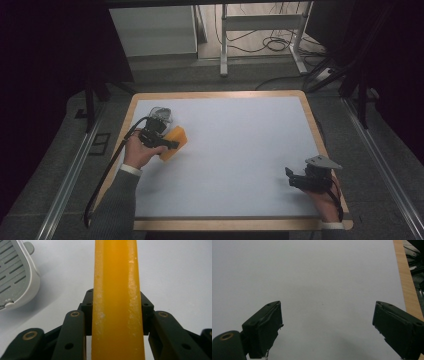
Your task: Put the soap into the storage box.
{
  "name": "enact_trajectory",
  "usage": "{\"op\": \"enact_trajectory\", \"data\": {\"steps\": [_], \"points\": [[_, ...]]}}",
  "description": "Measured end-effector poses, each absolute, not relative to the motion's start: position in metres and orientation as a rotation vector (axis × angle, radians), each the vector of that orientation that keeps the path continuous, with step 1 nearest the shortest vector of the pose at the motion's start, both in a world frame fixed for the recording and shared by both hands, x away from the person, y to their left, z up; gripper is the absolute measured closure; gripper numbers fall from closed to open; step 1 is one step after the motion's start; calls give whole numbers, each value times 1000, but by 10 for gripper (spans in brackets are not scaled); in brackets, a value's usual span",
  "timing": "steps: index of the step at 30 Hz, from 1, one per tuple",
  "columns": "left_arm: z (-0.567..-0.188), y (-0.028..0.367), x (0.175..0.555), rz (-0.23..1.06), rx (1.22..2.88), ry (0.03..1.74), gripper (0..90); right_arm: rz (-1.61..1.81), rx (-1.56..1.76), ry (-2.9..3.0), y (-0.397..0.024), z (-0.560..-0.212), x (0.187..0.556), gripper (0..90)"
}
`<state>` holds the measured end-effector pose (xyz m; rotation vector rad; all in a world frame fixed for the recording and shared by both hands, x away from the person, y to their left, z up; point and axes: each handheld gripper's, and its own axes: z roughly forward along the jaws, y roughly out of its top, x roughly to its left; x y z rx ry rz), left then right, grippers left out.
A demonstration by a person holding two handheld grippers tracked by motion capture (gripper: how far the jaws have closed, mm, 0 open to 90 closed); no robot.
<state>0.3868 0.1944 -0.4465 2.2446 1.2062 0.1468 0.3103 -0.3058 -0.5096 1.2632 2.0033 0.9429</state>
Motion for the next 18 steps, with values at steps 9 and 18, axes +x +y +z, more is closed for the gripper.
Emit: {"op": "enact_trajectory", "data": {"steps": [9,18], "points": [[-443,197,390,154,2237,1213,606,948,1259,2004,-306,-509,310,92],[-440,202,395,156,2225,1230,606,948,1256,2005,-305,-509,310,91]]}}
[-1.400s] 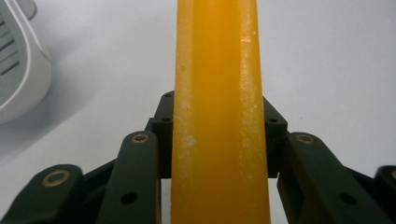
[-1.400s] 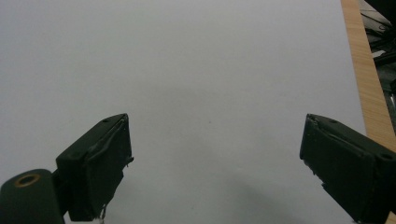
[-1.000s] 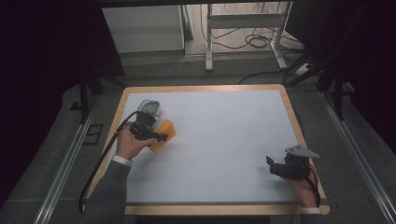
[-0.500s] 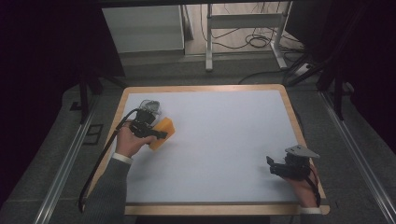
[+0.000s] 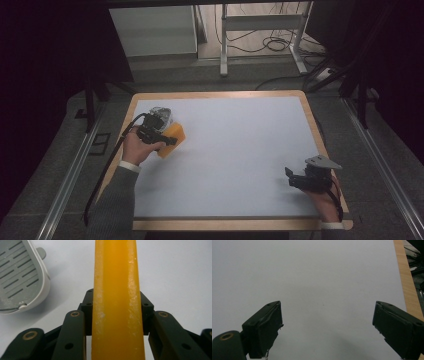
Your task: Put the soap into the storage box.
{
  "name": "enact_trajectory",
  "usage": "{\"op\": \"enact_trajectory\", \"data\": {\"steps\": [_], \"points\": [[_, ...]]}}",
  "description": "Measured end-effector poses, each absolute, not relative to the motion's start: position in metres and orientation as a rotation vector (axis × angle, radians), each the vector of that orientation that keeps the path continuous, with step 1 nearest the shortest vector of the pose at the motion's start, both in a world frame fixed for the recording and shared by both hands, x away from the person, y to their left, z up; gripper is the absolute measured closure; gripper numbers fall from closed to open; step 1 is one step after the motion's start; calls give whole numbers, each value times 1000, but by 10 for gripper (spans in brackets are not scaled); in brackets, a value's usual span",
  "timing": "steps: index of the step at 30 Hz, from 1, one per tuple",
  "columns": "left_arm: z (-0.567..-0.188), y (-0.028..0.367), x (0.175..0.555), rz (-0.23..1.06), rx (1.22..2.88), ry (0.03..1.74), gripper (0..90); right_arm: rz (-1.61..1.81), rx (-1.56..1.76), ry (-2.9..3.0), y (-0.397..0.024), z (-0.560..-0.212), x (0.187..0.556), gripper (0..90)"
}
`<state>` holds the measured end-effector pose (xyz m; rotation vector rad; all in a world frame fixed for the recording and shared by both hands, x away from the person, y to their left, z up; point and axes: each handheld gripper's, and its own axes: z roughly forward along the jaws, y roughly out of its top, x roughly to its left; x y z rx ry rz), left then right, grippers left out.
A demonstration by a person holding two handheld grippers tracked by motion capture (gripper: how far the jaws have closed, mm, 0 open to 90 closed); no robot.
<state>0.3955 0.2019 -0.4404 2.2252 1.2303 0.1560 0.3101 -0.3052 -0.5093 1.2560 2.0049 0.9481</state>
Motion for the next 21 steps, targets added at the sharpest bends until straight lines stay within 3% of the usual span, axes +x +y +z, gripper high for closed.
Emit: {"op": "enact_trajectory", "data": {"steps": [21], "points": [[-433,218,414,192,2173,1307,605,956,1260,1994,-307,-507,309,92]]}}
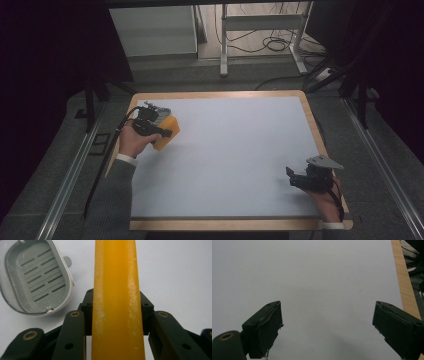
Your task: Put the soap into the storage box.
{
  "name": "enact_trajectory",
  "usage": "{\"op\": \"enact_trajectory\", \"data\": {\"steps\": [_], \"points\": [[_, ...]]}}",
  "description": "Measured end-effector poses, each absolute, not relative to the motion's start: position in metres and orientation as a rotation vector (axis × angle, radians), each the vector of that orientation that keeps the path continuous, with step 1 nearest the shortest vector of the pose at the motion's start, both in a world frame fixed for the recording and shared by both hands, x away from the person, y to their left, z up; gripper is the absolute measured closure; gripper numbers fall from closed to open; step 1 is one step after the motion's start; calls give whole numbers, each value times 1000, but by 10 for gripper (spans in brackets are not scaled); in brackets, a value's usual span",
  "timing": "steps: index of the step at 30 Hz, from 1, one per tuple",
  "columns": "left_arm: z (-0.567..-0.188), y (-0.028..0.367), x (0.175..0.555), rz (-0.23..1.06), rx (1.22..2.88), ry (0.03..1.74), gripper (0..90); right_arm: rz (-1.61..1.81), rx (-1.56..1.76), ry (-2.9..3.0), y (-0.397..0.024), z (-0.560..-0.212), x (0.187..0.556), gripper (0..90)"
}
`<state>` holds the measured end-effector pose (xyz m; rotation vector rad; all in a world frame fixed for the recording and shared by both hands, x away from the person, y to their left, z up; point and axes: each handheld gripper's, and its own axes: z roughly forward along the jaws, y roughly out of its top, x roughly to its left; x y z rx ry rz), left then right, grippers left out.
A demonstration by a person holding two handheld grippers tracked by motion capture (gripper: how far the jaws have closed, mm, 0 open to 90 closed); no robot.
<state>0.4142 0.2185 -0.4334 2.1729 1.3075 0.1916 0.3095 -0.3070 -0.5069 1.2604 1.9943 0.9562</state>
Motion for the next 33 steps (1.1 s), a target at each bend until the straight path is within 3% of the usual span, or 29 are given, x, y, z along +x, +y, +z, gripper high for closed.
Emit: {"op": "enact_trajectory", "data": {"steps": [33], "points": [[-425,244,449,190,2071,1409,606,945,1266,1998,-308,-508,310,92]]}}
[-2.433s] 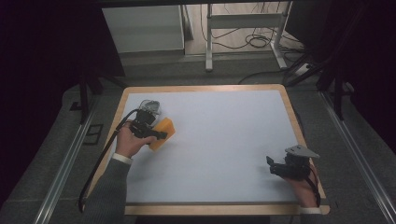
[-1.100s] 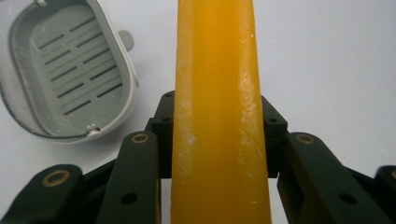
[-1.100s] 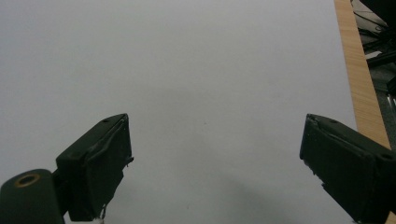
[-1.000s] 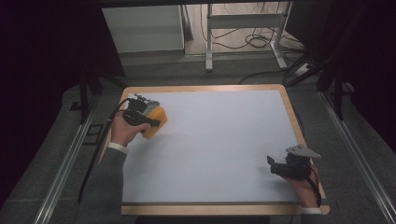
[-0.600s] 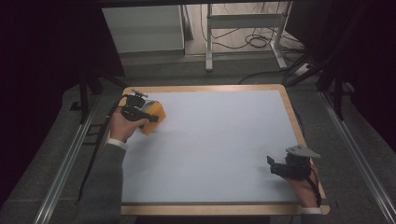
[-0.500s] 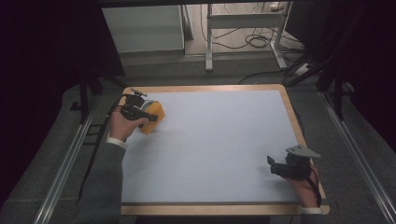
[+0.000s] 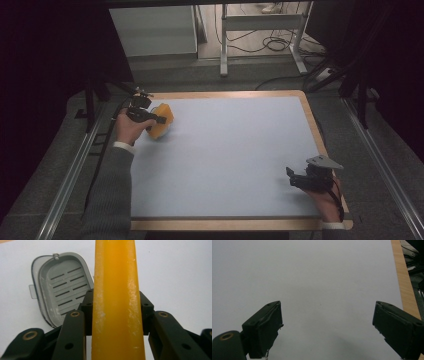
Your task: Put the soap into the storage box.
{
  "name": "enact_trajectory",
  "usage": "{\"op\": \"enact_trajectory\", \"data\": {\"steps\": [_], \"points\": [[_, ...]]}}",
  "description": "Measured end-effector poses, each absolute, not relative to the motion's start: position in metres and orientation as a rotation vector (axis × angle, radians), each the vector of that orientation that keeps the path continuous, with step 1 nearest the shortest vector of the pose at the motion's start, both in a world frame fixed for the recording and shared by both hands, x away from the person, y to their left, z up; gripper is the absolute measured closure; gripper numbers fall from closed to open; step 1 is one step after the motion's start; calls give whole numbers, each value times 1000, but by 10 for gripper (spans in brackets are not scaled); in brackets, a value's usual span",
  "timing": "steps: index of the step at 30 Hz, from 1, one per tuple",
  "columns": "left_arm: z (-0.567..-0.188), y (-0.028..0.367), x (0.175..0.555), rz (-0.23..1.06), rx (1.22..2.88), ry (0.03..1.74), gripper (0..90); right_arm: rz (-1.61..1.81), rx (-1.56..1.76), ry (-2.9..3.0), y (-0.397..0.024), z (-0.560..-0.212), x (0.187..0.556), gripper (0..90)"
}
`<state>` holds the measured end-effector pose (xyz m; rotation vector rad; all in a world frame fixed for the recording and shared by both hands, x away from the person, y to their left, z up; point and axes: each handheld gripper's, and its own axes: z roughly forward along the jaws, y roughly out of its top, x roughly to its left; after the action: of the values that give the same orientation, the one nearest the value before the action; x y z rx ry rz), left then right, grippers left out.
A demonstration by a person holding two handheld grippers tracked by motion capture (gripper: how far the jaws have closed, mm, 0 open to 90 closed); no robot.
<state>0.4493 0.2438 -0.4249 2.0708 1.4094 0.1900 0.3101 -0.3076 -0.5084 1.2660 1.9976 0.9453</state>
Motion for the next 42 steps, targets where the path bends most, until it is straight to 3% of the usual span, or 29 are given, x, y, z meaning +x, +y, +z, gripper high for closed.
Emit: {"op": "enact_trajectory", "data": {"steps": [42], "points": [[-442,267,497,208,1952,1563,605,928,1281,2002,-310,-512,311,91]]}}
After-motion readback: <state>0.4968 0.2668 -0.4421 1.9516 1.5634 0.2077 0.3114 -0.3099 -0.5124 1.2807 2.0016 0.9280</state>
